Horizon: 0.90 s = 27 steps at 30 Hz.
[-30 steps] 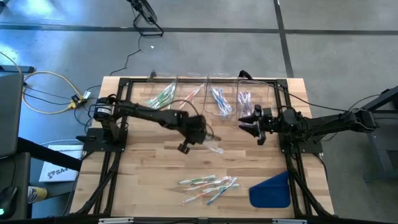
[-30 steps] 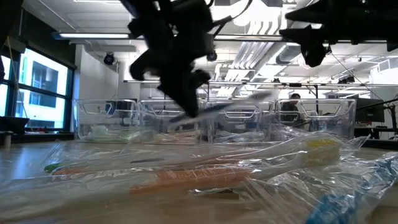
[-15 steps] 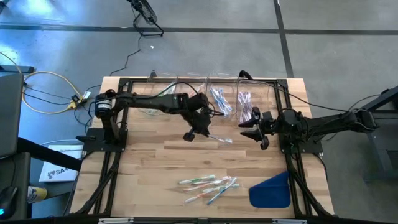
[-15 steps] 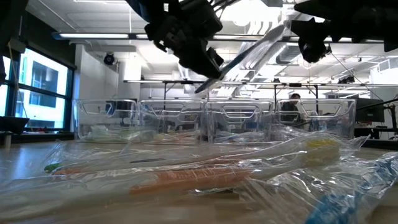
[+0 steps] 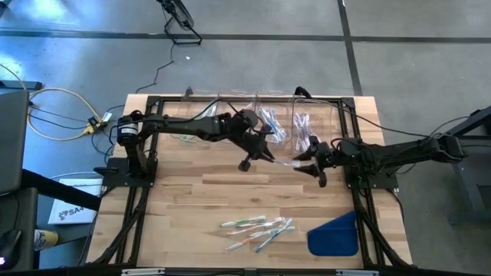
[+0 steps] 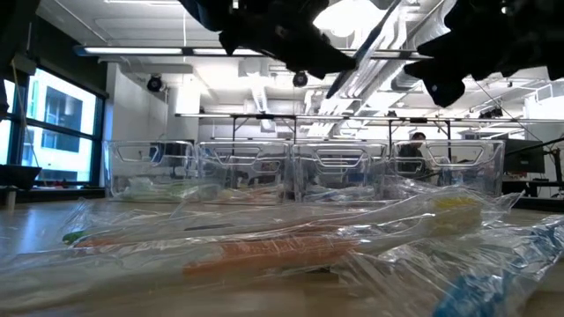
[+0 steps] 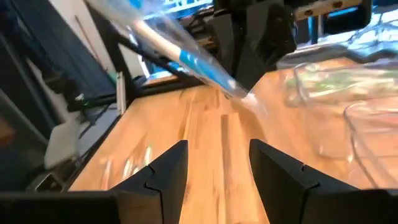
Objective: Pick & Place Toothbrushes
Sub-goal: Put the blue toothbrush into the middle right transparent bin
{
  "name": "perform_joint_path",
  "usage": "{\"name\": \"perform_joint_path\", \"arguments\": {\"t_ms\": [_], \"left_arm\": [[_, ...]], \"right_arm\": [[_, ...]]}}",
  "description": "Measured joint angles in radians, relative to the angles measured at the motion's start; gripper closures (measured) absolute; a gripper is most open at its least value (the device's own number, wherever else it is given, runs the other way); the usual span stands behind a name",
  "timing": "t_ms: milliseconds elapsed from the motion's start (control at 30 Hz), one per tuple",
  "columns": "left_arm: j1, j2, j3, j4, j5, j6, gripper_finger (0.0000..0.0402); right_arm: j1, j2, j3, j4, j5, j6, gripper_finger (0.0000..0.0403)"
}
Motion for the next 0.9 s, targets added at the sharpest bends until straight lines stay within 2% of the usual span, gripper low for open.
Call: {"name": "perform_joint_path", "arguments": {"t_ms": [200, 367, 433, 700, 900], "left_arm": [[-0.016, 0.0, 0.0, 0.071, -0.156, -0.001, 0.039], [-0.026, 0.0, 0.0, 0.072, -0.212, -0.004, 0.039], [-0.028, -0.001, 0.0, 0.073, -0.243, -0.004, 0.039], [-0.032, -0.001, 0.0, 0.073, -0.281, -0.004, 0.039], [-0.032, -0.001, 0.0, 0.073, -0.282, -0.003, 0.039]], "right_arm": [[0.0, 0.03, 0.0, 0.15, 0.032, -0.076, 0.0237], [0.0, 0.064, 0.0, 0.236, 0.102, -0.126, 0.0237], [0.0, 0.084, 0.0, 0.266, 0.099, -0.135, 0.0237], [0.0, 0.182, 0.0, 0.4, 0.098, -0.135, 0.0243], [0.0, 0.216, 0.0, 0.437, 0.102, -0.135, 0.0297]]}}
